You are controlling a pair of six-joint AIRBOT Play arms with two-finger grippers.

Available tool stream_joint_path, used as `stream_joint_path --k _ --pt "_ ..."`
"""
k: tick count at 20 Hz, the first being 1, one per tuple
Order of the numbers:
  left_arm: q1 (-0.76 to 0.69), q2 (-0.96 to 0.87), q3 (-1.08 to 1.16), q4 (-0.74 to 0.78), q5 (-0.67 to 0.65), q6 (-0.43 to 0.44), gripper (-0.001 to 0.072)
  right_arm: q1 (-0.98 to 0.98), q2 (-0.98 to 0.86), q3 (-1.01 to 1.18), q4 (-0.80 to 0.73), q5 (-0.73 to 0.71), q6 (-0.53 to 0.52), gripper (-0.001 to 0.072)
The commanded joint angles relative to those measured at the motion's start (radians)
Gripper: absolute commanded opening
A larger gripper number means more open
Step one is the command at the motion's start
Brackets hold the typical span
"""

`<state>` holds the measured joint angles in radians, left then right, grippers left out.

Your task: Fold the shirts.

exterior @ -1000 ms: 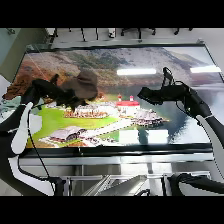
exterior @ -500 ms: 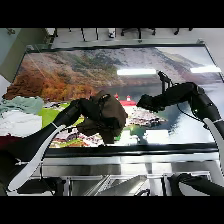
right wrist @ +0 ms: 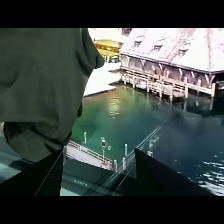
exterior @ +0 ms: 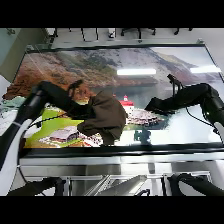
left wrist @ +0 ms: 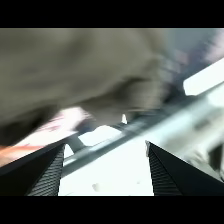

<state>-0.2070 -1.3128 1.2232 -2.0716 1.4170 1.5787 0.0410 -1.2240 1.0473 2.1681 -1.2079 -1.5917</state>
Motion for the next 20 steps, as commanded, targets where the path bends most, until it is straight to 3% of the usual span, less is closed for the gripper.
stream_joint_path --k 1,4,7,12,13,14,17,20 --pt "0.223 0.124 -0.232 -0.021 -0.085 0.019 0.0562 0.017 -0.079 -0.064 0.070 0.058 -0.044 0.0486" --pt "0.305 0.085 -0.443 -0.216 -0.226 0.142 0.0562 0.056 -0.216 -0.062 0.259 0.103 -0.160 0.0486" --pt "0.276 -0.033 -0.498 -0.337 -0.306 0.225 0.0561 0.112 -0.321 -0.033 0.304 0.135 -0.179 0.0486" --pt "0.145 -0.209 -0.409 -0.362 -0.383 0.246 0.0528 0.227 -0.457 0.077 0.329 0.150 -0.182 0.0485" --pt "0.134 -0.227 -0.381 -0.357 -0.380 0.246 0.0268 0.245 -0.479 0.097 0.332 0.150 -0.182 0.0430" --pt "0.131 -0.236 -0.354 -0.347 -0.378 0.247 0.0021 0.260 -0.492 0.113 0.332 0.150 -0.182 0.0301" --pt "0.153 -0.205 -0.309 -0.321 -0.389 0.231 0.0013 0.277 -0.495 0.149 0.340 0.151 -0.219 0.0027" --pt "0.207 -0.060 -0.259 -0.336 -0.368 0.226 0.0013 0.252 -0.442 0.237 0.350 0.124 -0.219 0.0025"
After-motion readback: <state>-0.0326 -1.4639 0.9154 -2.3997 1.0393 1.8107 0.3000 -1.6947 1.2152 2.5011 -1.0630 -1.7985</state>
